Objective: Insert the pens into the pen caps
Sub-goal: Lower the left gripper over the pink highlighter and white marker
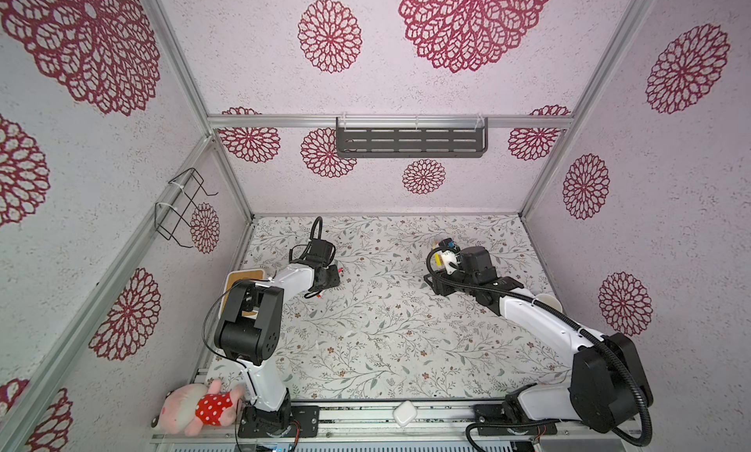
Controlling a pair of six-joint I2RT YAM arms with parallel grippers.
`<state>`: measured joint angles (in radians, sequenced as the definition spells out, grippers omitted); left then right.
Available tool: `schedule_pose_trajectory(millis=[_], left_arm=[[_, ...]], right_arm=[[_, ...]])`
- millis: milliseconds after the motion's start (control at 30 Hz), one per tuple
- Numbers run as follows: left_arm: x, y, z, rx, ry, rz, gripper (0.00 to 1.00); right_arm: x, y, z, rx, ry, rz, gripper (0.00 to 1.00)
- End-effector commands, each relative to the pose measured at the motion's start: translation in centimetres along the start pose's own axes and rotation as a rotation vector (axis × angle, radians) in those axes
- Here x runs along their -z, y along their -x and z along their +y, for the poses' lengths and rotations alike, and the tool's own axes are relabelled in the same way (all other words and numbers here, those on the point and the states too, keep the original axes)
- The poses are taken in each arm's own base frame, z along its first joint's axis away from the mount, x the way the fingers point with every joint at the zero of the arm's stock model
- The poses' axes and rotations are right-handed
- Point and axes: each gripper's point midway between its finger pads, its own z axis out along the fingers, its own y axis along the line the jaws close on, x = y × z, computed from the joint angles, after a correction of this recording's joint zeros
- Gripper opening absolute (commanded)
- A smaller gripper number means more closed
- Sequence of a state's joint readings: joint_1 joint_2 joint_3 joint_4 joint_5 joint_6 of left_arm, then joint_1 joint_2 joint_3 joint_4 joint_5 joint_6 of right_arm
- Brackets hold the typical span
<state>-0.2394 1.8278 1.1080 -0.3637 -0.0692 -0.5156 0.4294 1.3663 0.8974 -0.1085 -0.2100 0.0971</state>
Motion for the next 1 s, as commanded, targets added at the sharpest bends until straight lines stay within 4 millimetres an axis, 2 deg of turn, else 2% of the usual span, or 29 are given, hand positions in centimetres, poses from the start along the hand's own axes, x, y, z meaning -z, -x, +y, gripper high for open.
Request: schedule_pose_trajectory(millis=[0, 200, 300, 567, 733, 867, 967], left_arm=[[-0.4, 0.3, 0.1, -0.013, 0.005, 0.001, 0.45], [-1.0, -0.4, 0.0, -0.018, 0.008, 0.025, 0.44], [-0.9, -0.7, -0.6, -0.042, 0.001, 0.034, 0.43], [-1.1, -2.9, -3.4, -0.129, -0.004, 0.085, 0.42], [-0.8, -4.6, -5.8, -0.213, -0.006, 0.108, 0.41], [-0.9, -5.0, -5.6, -0.24, 0.033, 0.112, 0.41], [-1.1, -5.4, -5.4, -0.251, 0.054, 0.135, 0.36]], right_arm=[[1.1, 1.8, 0.8, -0.009, 0.024, -0.069, 0.62], [1.6, 1.8, 0.8, -0.01, 0.02, -0.083, 0.61], [1.9, 1.9, 0.7, -0.01, 0.015, -0.094, 0.61], [1.8, 1.7, 0.7, -0.023, 0.014, -0.096, 0.61], [2.2, 2.0, 0.7, -0.022, 0.01, -0.111, 0.61], [2.4, 2.0, 0.6, -0.021, 0.005, -0.114, 0.61], [2.4, 2.0, 0.6, -0.023, 0.005, -0.117, 0.61]])
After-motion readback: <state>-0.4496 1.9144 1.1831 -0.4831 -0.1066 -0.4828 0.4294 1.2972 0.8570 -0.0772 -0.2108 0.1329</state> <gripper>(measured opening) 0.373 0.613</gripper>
